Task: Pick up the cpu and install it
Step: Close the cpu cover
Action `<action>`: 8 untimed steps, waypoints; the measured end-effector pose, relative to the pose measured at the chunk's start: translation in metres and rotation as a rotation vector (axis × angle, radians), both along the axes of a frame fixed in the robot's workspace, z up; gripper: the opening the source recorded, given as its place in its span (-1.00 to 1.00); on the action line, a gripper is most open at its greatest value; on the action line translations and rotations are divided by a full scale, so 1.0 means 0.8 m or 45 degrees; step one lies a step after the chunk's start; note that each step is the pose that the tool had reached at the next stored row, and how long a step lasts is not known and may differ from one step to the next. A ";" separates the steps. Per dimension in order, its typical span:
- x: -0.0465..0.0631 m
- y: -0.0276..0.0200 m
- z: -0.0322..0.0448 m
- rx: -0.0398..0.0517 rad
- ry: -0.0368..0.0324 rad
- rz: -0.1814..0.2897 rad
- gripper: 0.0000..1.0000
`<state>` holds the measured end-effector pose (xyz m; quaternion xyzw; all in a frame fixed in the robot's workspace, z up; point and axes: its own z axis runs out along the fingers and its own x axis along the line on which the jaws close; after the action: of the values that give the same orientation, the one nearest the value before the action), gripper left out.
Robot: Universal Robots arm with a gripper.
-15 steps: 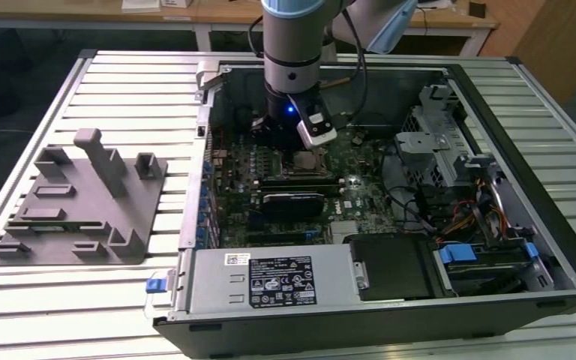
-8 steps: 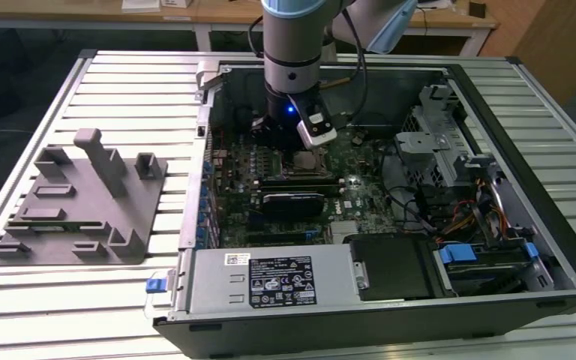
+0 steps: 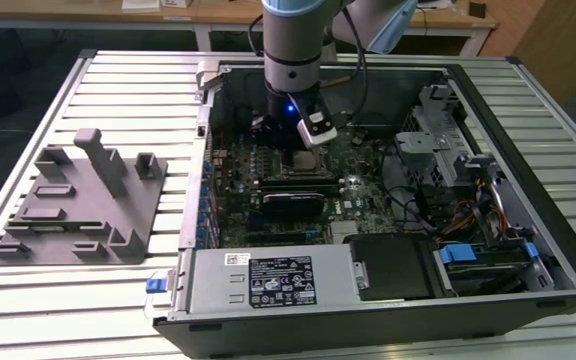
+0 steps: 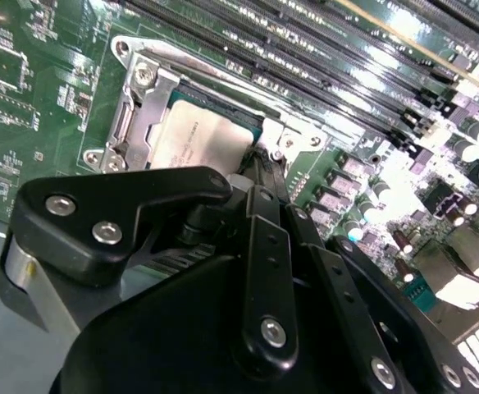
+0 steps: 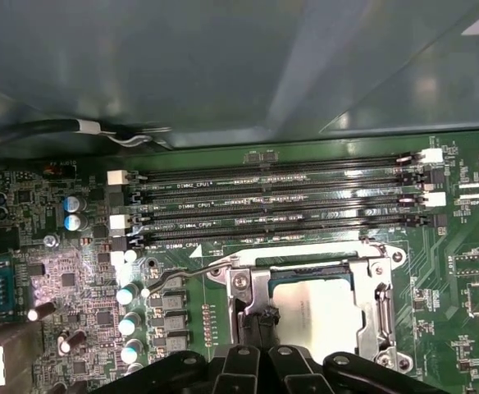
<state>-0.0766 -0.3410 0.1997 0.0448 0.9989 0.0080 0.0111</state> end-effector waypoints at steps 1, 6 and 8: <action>0.000 0.0000 0.0007 0.000 0.0000 0.000 -0.79; 0.000 0.0000 0.0047 0.000 0.0001 0.000 -0.79; 0.000 0.0000 0.0073 0.000 0.0001 0.000 -0.79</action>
<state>-0.0766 -0.3410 0.2056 0.0448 0.9989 0.0079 0.0111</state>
